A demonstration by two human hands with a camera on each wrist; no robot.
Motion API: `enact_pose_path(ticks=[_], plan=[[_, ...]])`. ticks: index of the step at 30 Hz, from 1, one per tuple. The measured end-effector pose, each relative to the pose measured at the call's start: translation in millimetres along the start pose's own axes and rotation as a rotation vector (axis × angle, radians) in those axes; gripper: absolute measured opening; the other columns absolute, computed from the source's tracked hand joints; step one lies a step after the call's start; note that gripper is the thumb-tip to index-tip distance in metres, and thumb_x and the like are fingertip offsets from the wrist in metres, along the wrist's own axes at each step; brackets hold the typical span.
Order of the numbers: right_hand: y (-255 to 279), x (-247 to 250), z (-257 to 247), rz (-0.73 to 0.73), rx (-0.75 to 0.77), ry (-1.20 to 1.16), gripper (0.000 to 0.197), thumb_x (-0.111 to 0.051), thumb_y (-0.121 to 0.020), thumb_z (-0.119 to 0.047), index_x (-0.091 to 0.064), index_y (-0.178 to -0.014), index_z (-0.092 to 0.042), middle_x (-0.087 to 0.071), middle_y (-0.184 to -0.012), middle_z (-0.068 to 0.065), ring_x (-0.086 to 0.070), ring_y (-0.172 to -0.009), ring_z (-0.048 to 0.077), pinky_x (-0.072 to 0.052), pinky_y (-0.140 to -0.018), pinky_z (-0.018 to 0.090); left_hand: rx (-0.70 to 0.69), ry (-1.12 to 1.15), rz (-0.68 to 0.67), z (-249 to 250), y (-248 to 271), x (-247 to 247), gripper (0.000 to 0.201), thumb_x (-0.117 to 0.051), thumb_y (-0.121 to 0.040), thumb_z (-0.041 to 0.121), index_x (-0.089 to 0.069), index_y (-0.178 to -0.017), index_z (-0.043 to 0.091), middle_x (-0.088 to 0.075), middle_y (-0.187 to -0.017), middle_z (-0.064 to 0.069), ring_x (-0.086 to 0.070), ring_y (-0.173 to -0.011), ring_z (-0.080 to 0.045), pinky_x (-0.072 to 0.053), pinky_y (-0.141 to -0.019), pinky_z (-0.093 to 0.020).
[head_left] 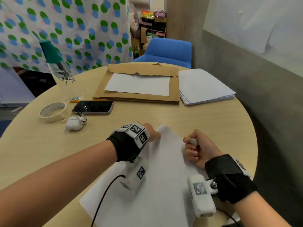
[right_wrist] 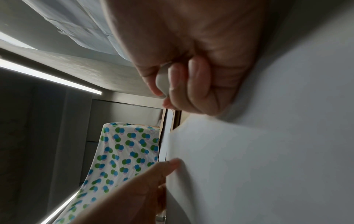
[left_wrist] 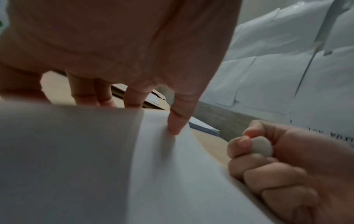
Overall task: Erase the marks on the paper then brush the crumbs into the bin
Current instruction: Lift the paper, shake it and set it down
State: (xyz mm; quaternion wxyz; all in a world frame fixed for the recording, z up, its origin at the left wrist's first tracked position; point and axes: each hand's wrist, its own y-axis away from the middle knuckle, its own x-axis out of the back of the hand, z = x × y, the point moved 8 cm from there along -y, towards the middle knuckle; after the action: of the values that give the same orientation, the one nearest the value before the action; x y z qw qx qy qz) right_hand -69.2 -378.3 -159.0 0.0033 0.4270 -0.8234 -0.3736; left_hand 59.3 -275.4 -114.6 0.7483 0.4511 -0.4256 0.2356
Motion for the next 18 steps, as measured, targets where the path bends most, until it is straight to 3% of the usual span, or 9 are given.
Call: enact_pose_path(ticks=[2,5,8,11,13,15,16,18], plan=[[0.8,-0.8,-0.5,0.005,0.003,0.006,0.020,-0.037,-0.078,-0.019,-0.040,-0.059,-0.014,-0.022,-0.041,-0.006,-0.019,-0.029,0.008,-0.013,-0.035,0.013,-0.014,0.064,-0.025,1.1,-1.4,-4.4,0.029,-0.054,-0.091,0.034,-0.055,-0.099,0.007,-0.054,-0.097,-0.009,-0.054,-0.090,-0.023,-0.041,-0.072,-0.025],[1.4,-0.9,-0.7,0.019,0.011,0.001,0.020,-0.036,-0.078,-0.018,-0.039,-0.059,-0.014,-0.023,-0.042,-0.005,-0.020,-0.029,0.009,-0.014,-0.035,0.013,-0.014,0.186,-0.013,-5.8,-0.4,-3.5,0.057,-0.067,-0.084,0.029,-0.042,-0.132,0.011,-0.053,-0.127,-0.010,-0.051,-0.115,-0.028,-0.043,-0.090,-0.033],[4.2,-1.3,-2.3,0.050,0.017,-0.050,0.017,-0.035,-0.080,-0.009,-0.042,-0.064,-0.011,-0.035,-0.050,0.000,-0.033,-0.032,0.010,-0.023,-0.032,0.013,-0.086,0.296,0.058,-10.4,3.8,8.3,0.069,-0.068,-0.083,0.017,-0.029,-0.140,0.017,-0.050,-0.129,-0.009,-0.052,-0.115,-0.027,-0.042,-0.086,-0.031],[14.9,1.7,-19.9,0.109,0.121,-0.130,0.022,-0.034,-0.084,0.007,-0.049,-0.075,-0.006,-0.046,-0.069,0.007,-0.046,-0.052,0.015,-0.042,-0.036,0.014,-0.191,0.461,0.183,-24.1,10.4,37.4,0.065,-0.067,-0.082,0.011,-0.034,-0.136,0.019,-0.057,-0.119,-0.011,-0.057,-0.100,-0.025,-0.045,-0.082,-0.028],[25.3,4.3,-43.8,0.131,0.277,-0.087,0.025,-0.036,-0.086,0.012,-0.052,-0.078,-0.005,-0.047,-0.072,0.008,-0.045,-0.059,0.016,-0.045,-0.039,0.015,-0.278,0.680,0.209,-38.2,17.2,60.7,0.057,-0.066,-0.082,0.003,-0.040,-0.130,0.015,-0.061,-0.112,-0.012,-0.061,-0.099,-0.027,-0.049,-0.086,-0.034],[34.7,6.7,-67.6,0.187,0.435,0.067,0.019,-0.046,-0.088,0.008,-0.056,-0.090,-0.008,-0.049,-0.073,0.007,-0.043,-0.060,0.015,-0.044,-0.045,0.022,-0.380,0.955,0.198,-50.1,27.3,84.2,0.044,-0.061,-0.082,-0.005,-0.046,-0.121,0.010,-0.064,-0.107,-0.011,-0.063,-0.097,-0.026,-0.052,-0.089,-0.040],[39.1,6.4,-76.6,0.217,0.488,0.156,0.018,-0.054,-0.088,0.001,-0.054,-0.101,-0.011,-0.050,-0.076,0.007,-0.043,-0.061,0.016,-0.042,-0.049,0.025,-0.430,1.063,0.199,-55.0,32.3,95.5,0.036,-0.058,-0.084,-0.006,-0.050,-0.113,0.012,-0.067,-0.101,-0.008,-0.066,-0.090,-0.022,-0.054,-0.084,-0.038],[40.4,3.6,-88.4,0.227,0.538,0.298,0.041,-0.067,-0.084,-0.014,-0.043,-0.117,-0.021,-0.051,-0.083,0.006,-0.045,-0.065,0.017,-0.039,-0.055,0.029,-0.519,1.201,0.221,-62.4,41.2,114.3,0.026,-0.051,-0.087,-0.007,-0.052,-0.102,0.015,-0.072,-0.085,0.001,-0.069,-0.075,-0.012,-0.059,-0.068,-0.029]])
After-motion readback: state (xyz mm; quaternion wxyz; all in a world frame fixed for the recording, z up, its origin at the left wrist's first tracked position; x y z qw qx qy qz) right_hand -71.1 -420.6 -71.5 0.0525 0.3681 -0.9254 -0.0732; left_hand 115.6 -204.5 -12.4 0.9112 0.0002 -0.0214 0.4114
